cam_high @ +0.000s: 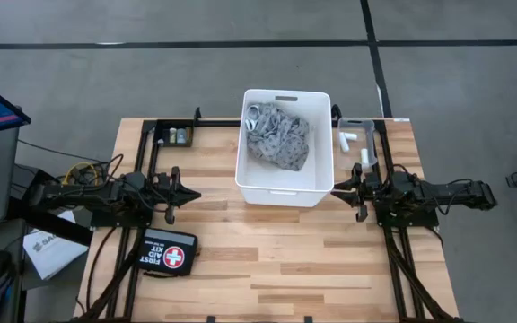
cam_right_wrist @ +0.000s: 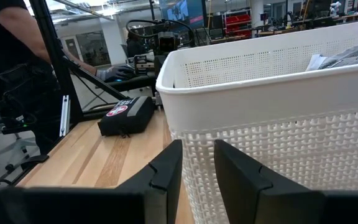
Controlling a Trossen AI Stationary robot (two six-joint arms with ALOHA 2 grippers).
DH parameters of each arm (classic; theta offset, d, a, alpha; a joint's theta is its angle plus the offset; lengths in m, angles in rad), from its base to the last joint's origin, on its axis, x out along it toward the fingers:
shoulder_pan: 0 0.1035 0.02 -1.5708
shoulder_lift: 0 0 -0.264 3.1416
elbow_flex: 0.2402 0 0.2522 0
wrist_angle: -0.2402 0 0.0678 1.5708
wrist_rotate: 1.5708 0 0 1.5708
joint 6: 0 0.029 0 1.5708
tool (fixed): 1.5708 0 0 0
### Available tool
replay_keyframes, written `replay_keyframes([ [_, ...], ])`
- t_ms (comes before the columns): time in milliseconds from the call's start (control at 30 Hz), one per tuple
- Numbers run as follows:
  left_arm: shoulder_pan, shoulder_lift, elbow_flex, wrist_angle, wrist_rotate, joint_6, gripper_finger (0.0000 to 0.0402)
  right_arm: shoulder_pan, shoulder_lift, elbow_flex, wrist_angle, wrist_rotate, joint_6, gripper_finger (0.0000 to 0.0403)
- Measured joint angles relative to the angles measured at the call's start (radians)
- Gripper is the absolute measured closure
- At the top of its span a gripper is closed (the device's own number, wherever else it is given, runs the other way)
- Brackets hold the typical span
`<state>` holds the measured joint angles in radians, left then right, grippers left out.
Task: Pick & place medical supplies in basket/bin
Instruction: Return to Home Position
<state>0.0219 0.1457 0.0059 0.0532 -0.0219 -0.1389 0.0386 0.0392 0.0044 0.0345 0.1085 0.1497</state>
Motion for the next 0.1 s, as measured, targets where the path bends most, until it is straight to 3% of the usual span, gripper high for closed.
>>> replay_keyframes([
  [100, 0.0, 0.0, 0.0, 0.0, 0.0, 0.0, 0.0401, 0.0, 0.0, 0.0, 0.0, 0.0, 0.0, 0.0312],
])
